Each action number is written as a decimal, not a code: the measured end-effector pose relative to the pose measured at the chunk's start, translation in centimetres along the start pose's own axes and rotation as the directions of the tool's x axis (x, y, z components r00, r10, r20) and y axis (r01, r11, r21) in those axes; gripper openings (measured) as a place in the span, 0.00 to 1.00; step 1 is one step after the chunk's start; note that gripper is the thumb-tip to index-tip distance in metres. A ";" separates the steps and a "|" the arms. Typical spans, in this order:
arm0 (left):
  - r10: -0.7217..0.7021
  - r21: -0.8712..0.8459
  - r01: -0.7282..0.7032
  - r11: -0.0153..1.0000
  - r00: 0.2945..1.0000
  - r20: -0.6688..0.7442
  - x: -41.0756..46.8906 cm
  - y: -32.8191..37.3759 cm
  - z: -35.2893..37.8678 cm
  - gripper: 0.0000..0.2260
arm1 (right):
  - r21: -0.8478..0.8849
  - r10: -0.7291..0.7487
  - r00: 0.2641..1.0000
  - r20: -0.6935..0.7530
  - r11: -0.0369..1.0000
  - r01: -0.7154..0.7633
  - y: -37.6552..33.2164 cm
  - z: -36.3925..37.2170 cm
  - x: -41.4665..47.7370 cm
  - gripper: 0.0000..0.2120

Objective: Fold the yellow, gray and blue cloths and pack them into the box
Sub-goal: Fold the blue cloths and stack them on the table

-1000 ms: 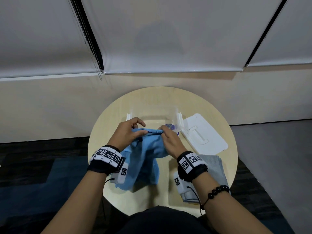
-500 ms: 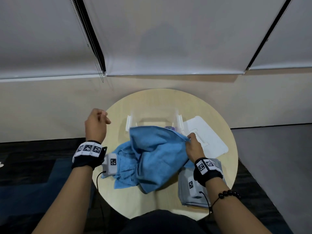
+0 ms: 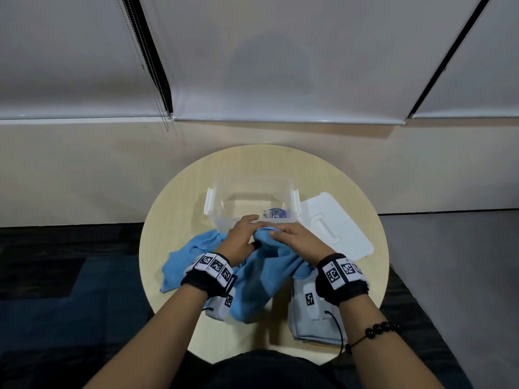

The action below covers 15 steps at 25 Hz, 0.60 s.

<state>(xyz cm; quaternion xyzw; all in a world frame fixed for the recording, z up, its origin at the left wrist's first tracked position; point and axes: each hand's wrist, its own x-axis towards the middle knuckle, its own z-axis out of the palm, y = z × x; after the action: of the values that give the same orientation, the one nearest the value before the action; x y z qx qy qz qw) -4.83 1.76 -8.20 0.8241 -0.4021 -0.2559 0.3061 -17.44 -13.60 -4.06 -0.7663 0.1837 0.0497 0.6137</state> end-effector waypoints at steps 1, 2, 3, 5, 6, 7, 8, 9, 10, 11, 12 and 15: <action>-0.007 0.052 0.009 0.999 1.000 -0.027 0.4 -0.3 -0.1 0.22 | 0.021 -0.004 1.000 -0.002 1.000 0.004 -0.6 -0.4 -0.2 0.11; -0.002 0.094 0.010 0.996 0.996 -0.090 0.6 -0.6 -0.4 0.18 | 0.030 -0.016 1.000 -0.021 0.999 0.017 -1.1 -1.0 -0.4 0.12; 0.006 0.115 0.015 0.993 0.983 -0.181 0.6 -1.0 -1.0 0.13 | 0.025 -0.040 0.998 -0.051 0.999 0.041 -1.4 -1.7 -0.5 0.12; 0.019 0.119 0.027 0.993 0.929 -0.369 0.3 -2.0 -2.7 0.11 | -0.049 -0.103 0.982 -0.158 0.994 0.096 -1.4 -3.4 -0.7 0.12; 0.000 0.078 0.037 0.996 0.902 -0.431 0.1 -2.6 -3.6 0.12 | -0.119 -0.116 0.966 -0.232 0.989 0.090 -1.2 -4.1 -0.7 0.11; -0.052 -0.017 0.050 0.999 0.889 -0.456 -0.2 -3.0 -4.5 0.11 | -0.177 -0.102 0.947 -0.305 0.983 0.049 -0.8 -4.7 -0.7 0.09; -0.118 -0.142 0.059 0.988 0.884 -0.452 -0.4 -3.1 -5.3 0.09 | -0.202 -0.071 0.930 -0.361 0.979 -0.004 -0.3 -5.0 -0.6 0.06; -0.177 -0.252 0.069 0.965 0.883 -0.434 -0.5 -3.2 -6.1 0.07 | -0.217 -0.036 0.921 -0.389 0.975 -0.053 0.4 -5.1 -0.4 0.04; -0.215 -0.339 0.064 0.939 0.877 -0.430 -0.4 -3.2 -6.7 0.05 | -0.236 -0.013 0.916 -0.400 0.968 -0.089 1.1 -5.0 -0.3 0.03; -0.236 -0.393 0.051 0.918 0.867 -0.439 -0.2 -3.2 -7.3 0.06 | -0.260 -0.002 0.913 -0.409 0.959 -0.114 1.8 -4.8 0.0 0.03; -0.242 -0.421 0.033 0.907 0.858 -0.453 0.0 -3.1 -7.8 0.07 | -0.277 0.007 0.907 -0.420 0.951 -0.135 2.4 -4.5 0.3 0.04; -0.243 -0.438 -0.004 0.899 0.827 -0.506 0.4 -2.6 -9.1 0.07 | -0.306 0.061 0.873 -0.485 0.923 -0.234 3.8 -4.1 1.0 0.08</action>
<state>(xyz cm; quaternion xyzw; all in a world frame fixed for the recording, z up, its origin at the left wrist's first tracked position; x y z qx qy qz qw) 2.76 5.36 -3.94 0.8008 -0.1787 -0.1083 0.5613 -18.41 -18.41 -6.86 -0.8368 0.3724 -0.0562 0.3973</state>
